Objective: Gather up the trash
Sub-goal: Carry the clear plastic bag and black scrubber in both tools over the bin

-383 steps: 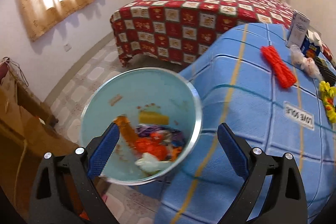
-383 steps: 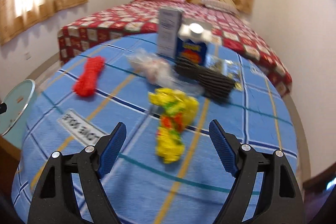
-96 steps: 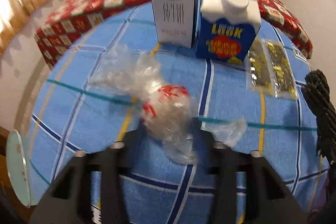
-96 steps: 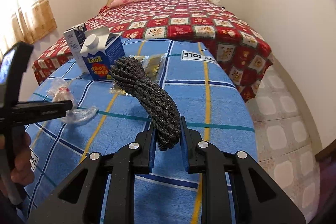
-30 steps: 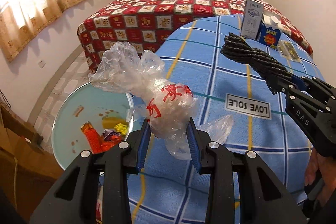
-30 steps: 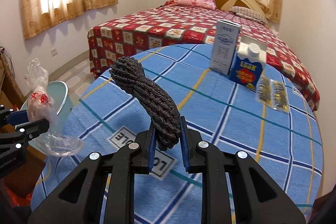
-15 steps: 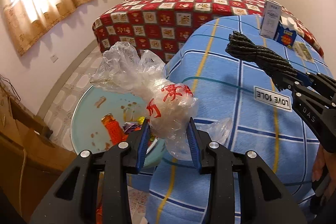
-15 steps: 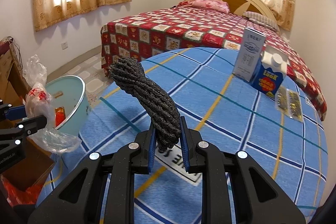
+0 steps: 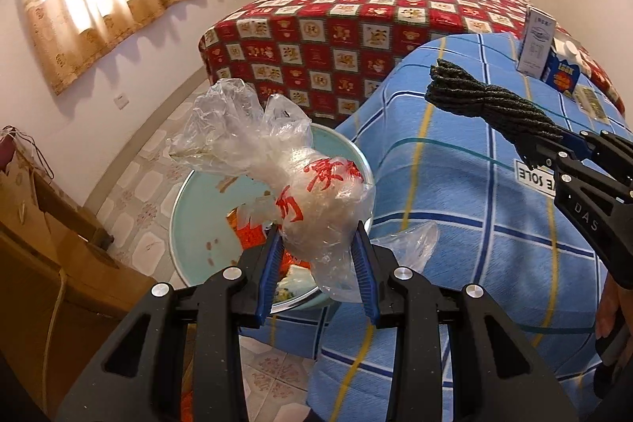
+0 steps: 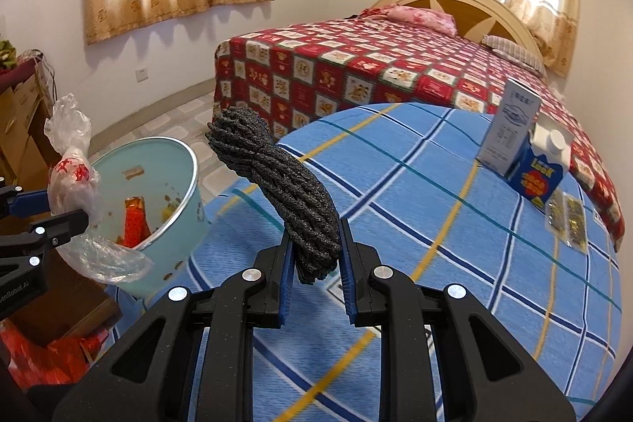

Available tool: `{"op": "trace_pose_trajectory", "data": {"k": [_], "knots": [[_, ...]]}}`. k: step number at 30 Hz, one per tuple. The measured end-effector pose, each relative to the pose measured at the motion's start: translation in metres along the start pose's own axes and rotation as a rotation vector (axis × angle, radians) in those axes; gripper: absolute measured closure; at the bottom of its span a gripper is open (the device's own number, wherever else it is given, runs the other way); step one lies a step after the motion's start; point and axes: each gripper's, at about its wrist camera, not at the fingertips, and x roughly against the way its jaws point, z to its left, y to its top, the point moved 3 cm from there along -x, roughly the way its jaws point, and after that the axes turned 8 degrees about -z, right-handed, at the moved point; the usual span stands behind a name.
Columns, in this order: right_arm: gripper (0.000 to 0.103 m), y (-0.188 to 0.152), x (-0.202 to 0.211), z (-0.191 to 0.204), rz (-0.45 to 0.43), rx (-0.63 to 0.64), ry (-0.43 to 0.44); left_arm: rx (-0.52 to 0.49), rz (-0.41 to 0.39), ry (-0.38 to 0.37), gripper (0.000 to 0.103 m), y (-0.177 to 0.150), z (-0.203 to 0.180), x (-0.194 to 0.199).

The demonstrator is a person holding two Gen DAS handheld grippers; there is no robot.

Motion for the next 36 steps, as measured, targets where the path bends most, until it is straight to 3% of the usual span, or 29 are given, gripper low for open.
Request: {"op": "trace_pose_trajectory", "data": {"k": [36], "knots": [[0.082, 0.019, -0.014, 0.065, -0.011, 0.104, 0.065, 0.068, 0.031, 0.102, 0.068, -0.029, 0.072, 0.003]]}}
